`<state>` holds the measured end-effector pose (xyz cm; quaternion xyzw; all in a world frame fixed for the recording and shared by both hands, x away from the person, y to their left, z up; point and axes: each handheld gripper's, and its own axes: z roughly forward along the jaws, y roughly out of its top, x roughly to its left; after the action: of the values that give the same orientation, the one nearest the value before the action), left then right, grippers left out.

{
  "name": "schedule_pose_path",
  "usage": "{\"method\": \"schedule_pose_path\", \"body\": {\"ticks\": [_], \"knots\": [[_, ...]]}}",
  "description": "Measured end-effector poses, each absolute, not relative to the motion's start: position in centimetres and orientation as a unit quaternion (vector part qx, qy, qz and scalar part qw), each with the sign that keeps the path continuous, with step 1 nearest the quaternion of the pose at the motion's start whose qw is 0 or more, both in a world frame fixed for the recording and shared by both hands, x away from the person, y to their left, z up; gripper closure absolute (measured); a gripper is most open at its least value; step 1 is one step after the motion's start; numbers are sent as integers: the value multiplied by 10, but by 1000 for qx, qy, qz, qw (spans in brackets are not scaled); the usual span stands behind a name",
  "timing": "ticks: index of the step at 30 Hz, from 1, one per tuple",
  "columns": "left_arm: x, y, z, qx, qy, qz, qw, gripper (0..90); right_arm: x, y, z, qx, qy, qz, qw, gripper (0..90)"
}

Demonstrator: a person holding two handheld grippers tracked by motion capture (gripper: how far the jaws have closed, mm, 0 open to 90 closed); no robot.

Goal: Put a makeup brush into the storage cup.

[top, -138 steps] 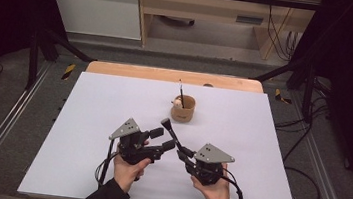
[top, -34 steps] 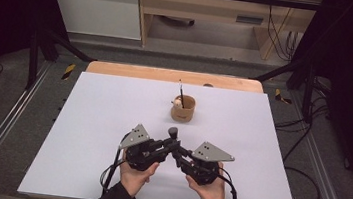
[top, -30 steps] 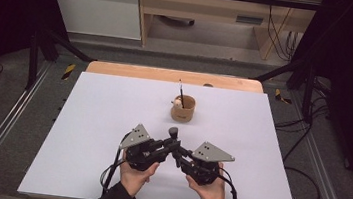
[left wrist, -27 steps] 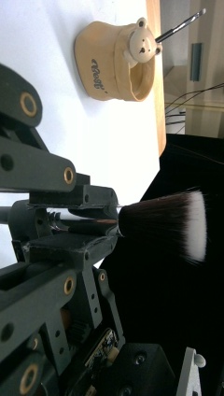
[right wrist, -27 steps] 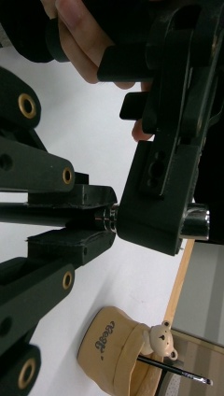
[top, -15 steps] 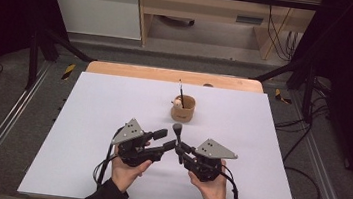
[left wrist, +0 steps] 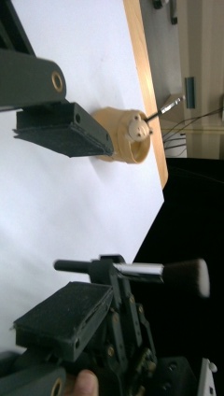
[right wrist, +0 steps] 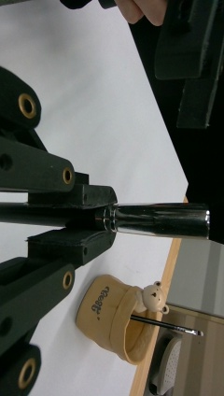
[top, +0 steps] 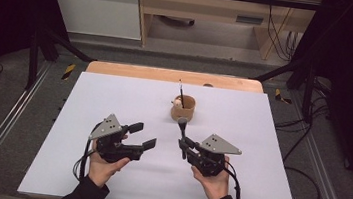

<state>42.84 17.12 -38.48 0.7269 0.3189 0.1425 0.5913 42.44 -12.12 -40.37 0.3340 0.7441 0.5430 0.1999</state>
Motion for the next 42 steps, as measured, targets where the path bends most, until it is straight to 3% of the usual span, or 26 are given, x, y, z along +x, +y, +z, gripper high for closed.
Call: {"method": "schedule_pose_path", "body": {"ticks": [11, 42], "knots": [[427, 199, -393, 736, 333, 167, 564, 121, 425, -134, -395, 344, 730, 553, 209, 793], [417, 272, -404, 725, 390, 230, 519, 71, 429, -149, -382, 356, 710, 564, 226, 793]]}}
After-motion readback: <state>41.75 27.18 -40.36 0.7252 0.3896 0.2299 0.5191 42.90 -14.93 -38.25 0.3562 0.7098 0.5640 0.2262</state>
